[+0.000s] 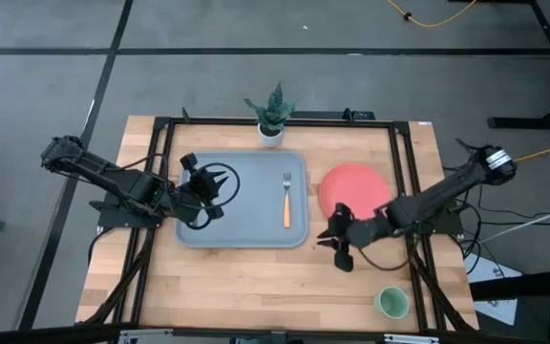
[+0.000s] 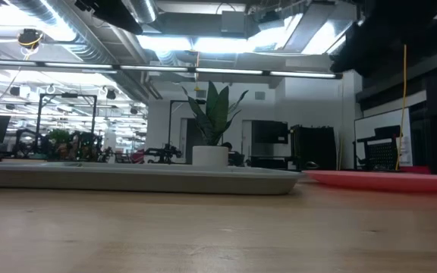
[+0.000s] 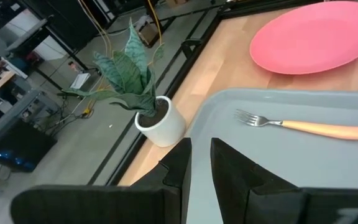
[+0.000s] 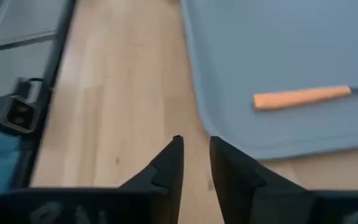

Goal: Pick and place plate/cup/fork/spoon on tray
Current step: Put the pink plate on the blue table tray

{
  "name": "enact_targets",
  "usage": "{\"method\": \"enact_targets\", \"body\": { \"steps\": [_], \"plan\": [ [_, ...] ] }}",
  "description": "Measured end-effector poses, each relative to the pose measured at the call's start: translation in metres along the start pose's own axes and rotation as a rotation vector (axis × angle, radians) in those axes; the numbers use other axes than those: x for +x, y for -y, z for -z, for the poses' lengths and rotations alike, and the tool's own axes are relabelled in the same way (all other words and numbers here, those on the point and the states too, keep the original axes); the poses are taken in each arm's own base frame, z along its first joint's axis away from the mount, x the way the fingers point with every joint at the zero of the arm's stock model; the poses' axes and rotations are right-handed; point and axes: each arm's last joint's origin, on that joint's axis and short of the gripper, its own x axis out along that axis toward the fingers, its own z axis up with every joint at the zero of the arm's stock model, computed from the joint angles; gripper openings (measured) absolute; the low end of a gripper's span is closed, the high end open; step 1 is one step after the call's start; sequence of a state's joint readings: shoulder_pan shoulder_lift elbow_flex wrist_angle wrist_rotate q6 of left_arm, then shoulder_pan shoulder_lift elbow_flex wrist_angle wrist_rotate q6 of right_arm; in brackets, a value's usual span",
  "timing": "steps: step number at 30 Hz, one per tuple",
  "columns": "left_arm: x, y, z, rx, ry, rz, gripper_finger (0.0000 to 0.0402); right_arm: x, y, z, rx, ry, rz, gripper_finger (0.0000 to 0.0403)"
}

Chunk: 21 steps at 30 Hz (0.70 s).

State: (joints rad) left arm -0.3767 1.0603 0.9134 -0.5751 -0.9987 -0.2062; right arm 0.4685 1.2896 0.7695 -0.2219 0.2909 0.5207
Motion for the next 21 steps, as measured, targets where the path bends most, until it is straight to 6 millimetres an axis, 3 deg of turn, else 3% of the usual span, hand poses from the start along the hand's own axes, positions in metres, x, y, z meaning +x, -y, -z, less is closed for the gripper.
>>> {"method": "enact_targets", "body": {
  "steps": [5,10,16,21],
  "plan": [
    [0.000,0.000,0.000,0.000,0.000,0.001,0.0054,0.018,-0.007,0.019,-0.078,-0.063,0.120,0.0083],
    [0.000,0.000,0.000,-0.002,-0.001,0.002,0.0053,0.033,0.002,0.042,-0.101,-0.230,0.267,0.0083],
    [0.000,0.000,0.000,-0.002,0.000,-0.001,0.0053,0.036,0.012,0.054,-0.132,-0.278,0.455,0.0083],
    [0.000,0.000,0.000,-0.002,-0.001,0.005,0.0053,0.034,0.016,0.055,-0.188,-0.293,0.503,0.0083]
  ]
}}
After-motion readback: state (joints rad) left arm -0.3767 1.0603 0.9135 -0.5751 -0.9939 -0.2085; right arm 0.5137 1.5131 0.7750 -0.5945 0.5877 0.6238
